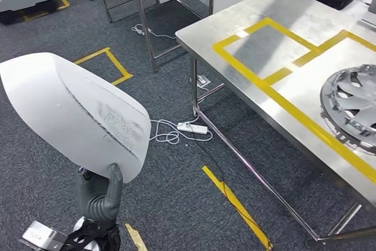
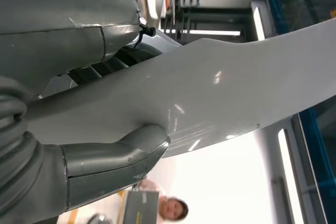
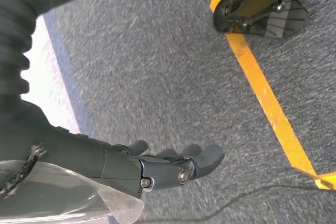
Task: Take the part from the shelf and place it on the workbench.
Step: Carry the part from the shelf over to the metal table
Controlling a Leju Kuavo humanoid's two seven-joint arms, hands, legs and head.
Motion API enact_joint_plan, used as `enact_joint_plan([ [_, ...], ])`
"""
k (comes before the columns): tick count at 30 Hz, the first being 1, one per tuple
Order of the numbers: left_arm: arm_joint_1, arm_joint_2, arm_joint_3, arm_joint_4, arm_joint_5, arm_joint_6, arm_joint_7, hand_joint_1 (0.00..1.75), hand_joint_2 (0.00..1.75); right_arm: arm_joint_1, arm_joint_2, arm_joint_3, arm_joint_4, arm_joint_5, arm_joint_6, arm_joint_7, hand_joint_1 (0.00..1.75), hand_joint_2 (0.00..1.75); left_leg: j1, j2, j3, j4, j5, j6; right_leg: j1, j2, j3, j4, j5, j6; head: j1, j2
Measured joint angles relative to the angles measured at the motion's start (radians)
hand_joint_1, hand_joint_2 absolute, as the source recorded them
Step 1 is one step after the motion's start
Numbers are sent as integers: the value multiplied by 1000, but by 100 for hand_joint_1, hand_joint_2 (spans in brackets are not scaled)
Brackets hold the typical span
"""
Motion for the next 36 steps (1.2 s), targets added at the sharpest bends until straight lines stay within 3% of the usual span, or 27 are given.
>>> enact_joint_plan([
  [2,1,0,1,-1,0,-2,0,175,175,-2,0,0,0,0,3,0,0,175,1,-31,-64,139,-61,-1,1,26,-2,0,1,-6,-1,0],
  [3,1,0,1,-1,0,-3,0,175,175,-2,0,0,0,0,5,0,0,175,1,-36,-88,188,-73,0,2,40,-2,0,2,-7,-1,0],
  [4,1,0,2,-1,1,-4,0,175,175,-1,0,0,0,0,7,0,0,175,1,-38,-97,200,-63,2,3,55,-1,1,2,-8,0,0],
  [5,1,0,2,-1,1,-4,0,175,175,0,0,0,0,0,9,0,0,175,1,-42,-88,173,-35,6,4,70,0,1,3,-8,0,0],
  [6,1,0,2,-1,2,-5,0,175,175,0,0,0,0,0,10,0,0,175,1,-53,-62,111,7,12,4,85,2,1,3,-7,-1,0],
  [8,0,0,2,-1,2,-7,0,175,175,-1,0,0,0,0,11,0,0,175,3,-100,-4,-26,69,23,5,110,0,3,4,-4,0,0],
  [10,0,-1,2,-1,2,-7,0,175,175,-2,1,0,0,0,11,-1,0,175,3,-130,18,-86,80,26,2,130,-10,4,8,6,0,0],
  [12,-1,-3,2,-1,3,-9,-1,175,175,0,0,0,0,0,11,-1,0,175,3,-113,18,-95,82,28,-1,145,-22,4,12,18,-2,0],
  [14,-3,-6,1,-2,6,-14,-1,175,175,3,0,0,0,0,10,-2,0,175,7,-89,21,-106,88,37,1,111,-44,34,-9,27,3,0],
  [16,-3,-7,2,-2,11,-18,-1,175,175,0,-1,0,0,0,10,-4,0,175,8,-59,22,-112,90,43,2,55,-98,140,-70,34,10,0],
  [18,-3,-7,3,-2,13,-19,-1,175,175,-3,-1,0,0,0,11,-6,0,175,6,-28,20,-111,90,44,0,34,-155,260,-119,43,12,0],
  [19,-2,-7,3,-2,13,-20,-1,175,175,-2,-2,0,0,0,12,-6,0,175,6,-14,19,-111,89,44,-1,30,-163,281,-119,46,12,0],
  [20,-2,-7,3,-2,13,-20,-1,175,175,0,-2,0,0,0,12,-6,0,175,6,-1,20,-111,88,43,-1,26,-149,260,-101,48,12,0],
  [22,-2,-7,3,-2,13,-20,-1,175,175,1,-4,0,0,-1,11,-5,0,175,5,21,23,-110,85,37,-1,-5,-72,125,-41,49,13,0],
  [24,-3,-7,4,-3,13,-20,-1,175,175,-2,-4,0,0,-1,10,-5,0,175,-1,39,26,-106,79,28,3,-33,-7,14,-8,38,11,0],
  [25,-3,-7,4,-3,12,-20,-1,175,175,-4,-4,0,0,-1,10,-5,0,175,-3,46,28,-104,78,23,6,-38,4,-4,-8,32,11,0],
  [27,-4,-7,4,-3,12,-20,-1,175,175,-2,-4,0,0,-1,11,-5,0,175,-4,59,31,-102,75,16,7,-19,4,-5,-6,19,10,0],
  [28,-5,-7,4,-3,12,-20,-1,175,175,0,-4,0,0,-1,11,-5,0,175,-2,51,31,-97,69,10,6,-10,4,-5,-4,14,10,0],
  [30,-6,-7,4,-3,11,-20,-1,175,175,1,-4,0,0,-1,11,-5,0,175,3,9,10,-39,25,-2,2,7,5,-7,0,2,8,0],
  [31,-6,-7,4,-3,11,-20,-1,175,175,0,-4,0,0,-1,11,-5,0,175,5,-16,-17,26,-11,-5,1,17,4,-7,2,-2,6,0],
  [33,-5,-6,4,-3,11,-19,-1,175,175,-2,-4,0,0,-1,11,-5,0,175,6,-35,-79,163,-68,-6,2,40,2,-7,3,-5,6,0],
  [34,-5,-6,5,-3,11,-18,-1,175,175,-1,-4,-1,0,-1,11,-5,0,175,5,-37,-97,199,-73,-5,2,53,2,-6,3,-6,6,0],
  [35,-5,-6,5,-3,12,-18,-1,175,175,0,-4,-1,0,-1,11,-5,0,175,5,-40,-95,191,-54,-3,2,67,3,-6,4,-6,6,0],
  [36,-5,-6,5,-3,12,-18,-1,175,175,0,-4,-1,0,-1,11,-5,0,175,5,-45,-76,144,-18,1,2,81,4,-5,4,-6,6,0],
])
